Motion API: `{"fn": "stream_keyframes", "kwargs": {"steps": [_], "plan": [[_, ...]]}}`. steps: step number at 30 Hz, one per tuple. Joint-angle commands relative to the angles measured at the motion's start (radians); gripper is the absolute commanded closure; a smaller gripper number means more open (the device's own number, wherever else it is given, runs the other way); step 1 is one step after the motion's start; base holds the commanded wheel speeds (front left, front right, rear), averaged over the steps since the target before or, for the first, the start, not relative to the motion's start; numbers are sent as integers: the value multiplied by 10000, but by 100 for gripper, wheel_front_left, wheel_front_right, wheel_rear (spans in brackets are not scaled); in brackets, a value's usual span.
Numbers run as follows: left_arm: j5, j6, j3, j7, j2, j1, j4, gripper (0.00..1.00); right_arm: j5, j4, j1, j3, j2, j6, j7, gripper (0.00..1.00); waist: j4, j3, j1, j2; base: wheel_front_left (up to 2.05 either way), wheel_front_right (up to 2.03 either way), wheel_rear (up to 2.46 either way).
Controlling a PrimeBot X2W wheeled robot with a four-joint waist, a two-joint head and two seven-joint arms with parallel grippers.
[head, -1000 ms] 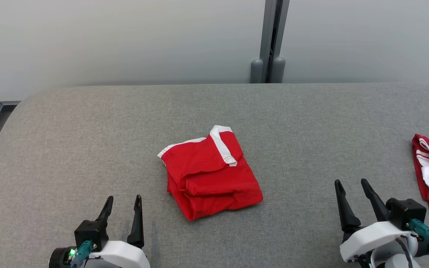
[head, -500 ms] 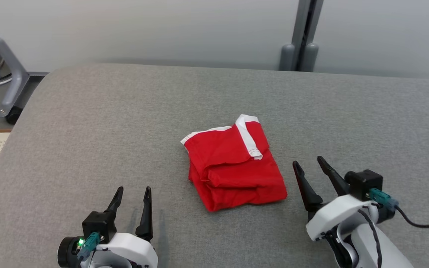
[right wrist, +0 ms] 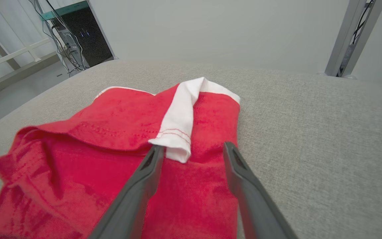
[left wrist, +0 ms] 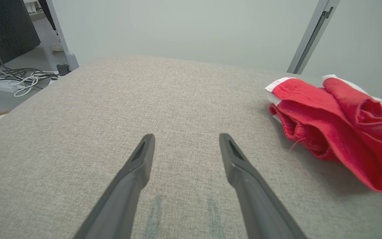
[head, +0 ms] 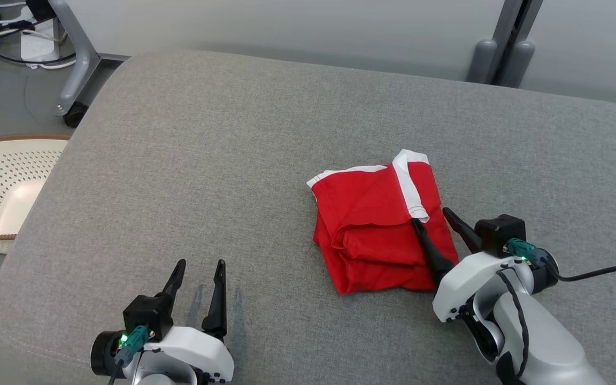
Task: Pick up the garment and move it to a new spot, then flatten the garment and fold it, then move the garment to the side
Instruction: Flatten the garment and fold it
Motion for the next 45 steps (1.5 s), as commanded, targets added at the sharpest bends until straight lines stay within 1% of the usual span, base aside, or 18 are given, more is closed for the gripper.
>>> {"fn": "stream_keyframes", "kwargs": {"steps": [1, 2, 3, 4, 5, 6, 7, 11, 14, 17, 25, 26, 27, 28, 32, 36, 40, 45], "plan": [[-42, 36, -16, -43, 46, -169, -30, 0, -45, 85, -128, -20, -63, 0, -39, 12, 52, 74, 0, -1, 0, 0, 0], [-64, 39, -22, -43, 46, -168, -42, 0, -65, 128, -163, -21, -63, 0, -39, 16, 55, 97, 0, -1, 0, 0, 0], [-82, 43, -31, -43, 44, -171, -59, 0, -55, 127, -196, -48, -65, 0, -39, 18, 54, 122, 0, -1, 0, 0, 0], [-95, 45, -34, -43, 46, -187, -74, 0, -110, 119, -251, -71, -63, 0, -40, 24, 49, 150, 0, -1, 0, 0, 0], [-109, 47, -37, -43, 46, -209, -84, 0, -150, 123, -266, -81, -63, 0, -40, 45, 42, 174, 0, -1, 0, 0, 0], [-135, 47, -47, -43, 46, -232, -97, 0, -163, 117, -265, -82, -63, 0, -40, 60, 36, 196, 0, -1, 0, 0, 0], [-164, 44, -59, -43, 46, -253, -104, 0, -177, 46, -305, -104, -63, 0, -40, 100, 32, 220, 0, -1, 0, 0, 0], [-212, 37, -112, -43, 47, -326, -145, 0, -404, -371, -448, -239, -60, 0, -40, 100, 29, 277, 0, -1, 0, 0, 0], [-303, -3, -251, -43, 46, -397, -152, 0, -505, -1029, -741, 78, -52, 0, -40, 100, 142, 341, 0, -1, 0, 0, 0], [-353, -30, -358, -43, 51, -479, -137, 0, -529, -1129, -964, 390, -52, 0, -40, 100, 299, 359, 0, -1, 0, 0, 0], [-658, 26, -944, -43, 47, -592, -56, 0, -668, -124, -2201, 1590, -61, 0, -40, 100, 1409, 369, 0, -1, 0, 0, 0], [-694, 36, -1021, -43, 46, -599, -27, 0, -598, 111, -2309, 1688, -63, 0, -40, 89, 1558, 363, 0, -1, 0, 0, 0], [-717, 30, -1080, -43, 44, -609, -6, 0, -586, 288, -2448, 1812, -57, 0, -40, 55, 1691, 360, 0, -1, 0, 0, 0], [-712, 35, -1119, -43, 46, -626, -4, 0, -483, 355, -2589, 1875, -49, 0, -42, 2, 1798, 359, 0, -1, 0, 0, 0], [-808, 133, -1221, -43, 41, -584, -15, 0, -57, 240, -2836, 2117, -61, 0, -40, 0, 1977, 312, 0, -1, 0, 0, 0], [-775, 208, -1148, -43, 40, -537, -69, 0, 150, 6, -2733, 2022, -90, -1, -40, 0, 1746, 209, 0, -1, 0, 0, 0], [-616, 243, -977, -43, 46, -552, -129, 0, -248, -207, -2322, 988, -73, -1, -40, 0, 1230, 121, 0, -1, 0, 0, 0], [-383, 228, -664, -43, 46, -564, -119, 0, -1196, -868, -1353, -924, -131, -1, -41, 0, 459, -9, 0, -1, 0, 0, 0]]}}
